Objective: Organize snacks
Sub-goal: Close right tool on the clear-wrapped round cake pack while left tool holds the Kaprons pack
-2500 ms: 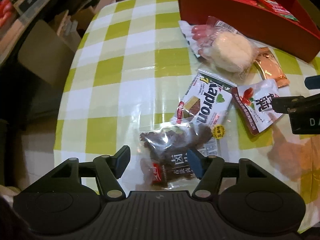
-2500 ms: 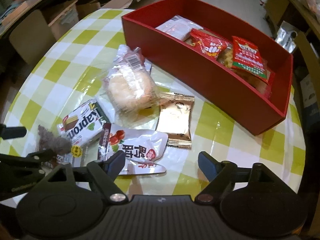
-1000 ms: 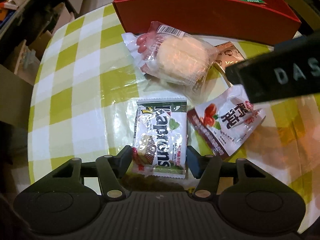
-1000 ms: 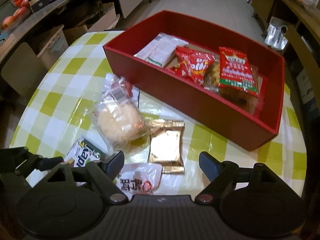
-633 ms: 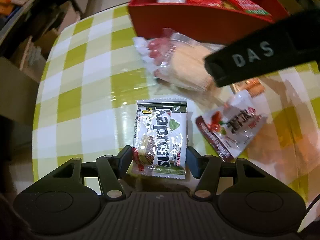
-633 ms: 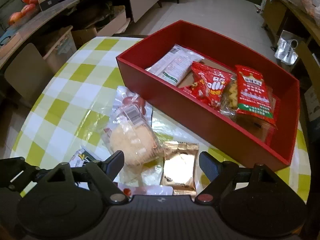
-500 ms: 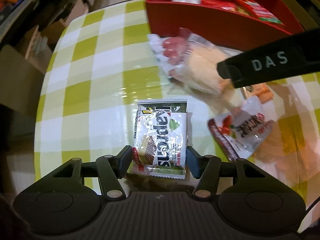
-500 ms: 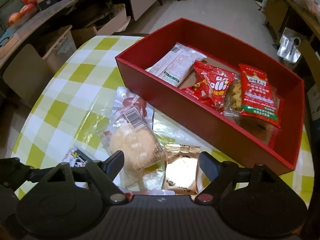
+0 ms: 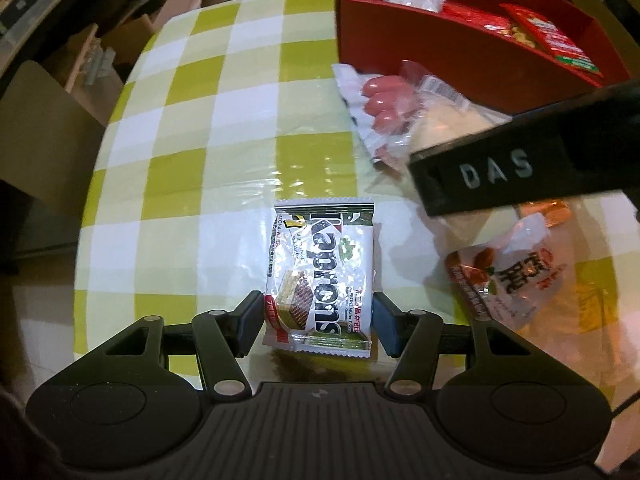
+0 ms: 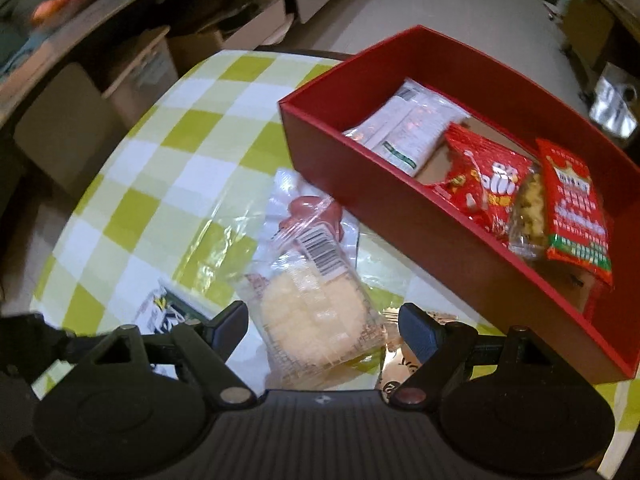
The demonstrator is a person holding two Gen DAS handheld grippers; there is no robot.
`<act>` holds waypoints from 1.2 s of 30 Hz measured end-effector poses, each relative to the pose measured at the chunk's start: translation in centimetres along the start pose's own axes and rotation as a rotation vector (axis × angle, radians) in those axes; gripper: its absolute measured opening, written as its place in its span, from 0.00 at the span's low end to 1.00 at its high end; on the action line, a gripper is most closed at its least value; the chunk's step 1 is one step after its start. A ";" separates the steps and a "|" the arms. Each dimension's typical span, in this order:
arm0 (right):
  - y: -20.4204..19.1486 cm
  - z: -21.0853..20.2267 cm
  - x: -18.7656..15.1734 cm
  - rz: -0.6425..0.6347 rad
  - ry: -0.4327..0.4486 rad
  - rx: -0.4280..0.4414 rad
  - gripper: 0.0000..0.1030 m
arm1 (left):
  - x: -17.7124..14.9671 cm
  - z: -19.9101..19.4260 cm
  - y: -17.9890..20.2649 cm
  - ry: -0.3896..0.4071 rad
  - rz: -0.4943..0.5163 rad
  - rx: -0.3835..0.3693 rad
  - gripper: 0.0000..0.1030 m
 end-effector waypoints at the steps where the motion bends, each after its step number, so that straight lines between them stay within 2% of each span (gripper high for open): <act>1: 0.0 0.1 0.0 -0.008 -0.003 -0.001 0.86 | 0.0 0.1 -0.1 -0.003 -0.004 0.005 0.63; 4: -0.2 1.1 -0.4 -0.038 -0.033 -0.006 0.86 | 0.0 0.3 -0.5 -0.014 -0.013 0.021 0.63; 7: -0.3 2.4 -1.3 -0.101 -0.063 -0.060 0.85 | 0.1 0.8 -0.6 -0.026 -0.018 0.042 0.63; 8: -0.2 2.5 -1.5 -0.111 -0.067 -0.067 0.83 | 0.2 0.9 -0.6 -0.029 -0.020 0.047 0.63; 10: -0.2 2.2 -1.5 -0.113 -0.062 -0.062 0.71 | 0.4 1.0 -0.5 -0.032 -0.015 0.057 0.63; 14: 0.2 1.3 -1.5 -0.098 -0.058 -0.061 0.66 | 0.4 1.2 -0.3 -0.034 0.003 0.073 0.63; 27: 1.1 -1.9 -3.1 -0.089 -0.041 -0.043 0.64 | 0.5 1.2 0.5 -0.032 0.045 0.102 0.63; 36: 1.7 -5.2 -3.1 -0.064 0.024 -0.052 0.64 | 1.1 -0.2 1.2 -0.009 0.039 0.070 0.63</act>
Point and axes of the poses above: each gripper's, at about its wrist camera, not at the fingertips, and z roughly the way its jaws point, y to its right, x to its top, the point moved 6 cm from there along z, roughly the way its jaws point, and after that the axes turned 10 degrees about y, right-handed, at the moved point
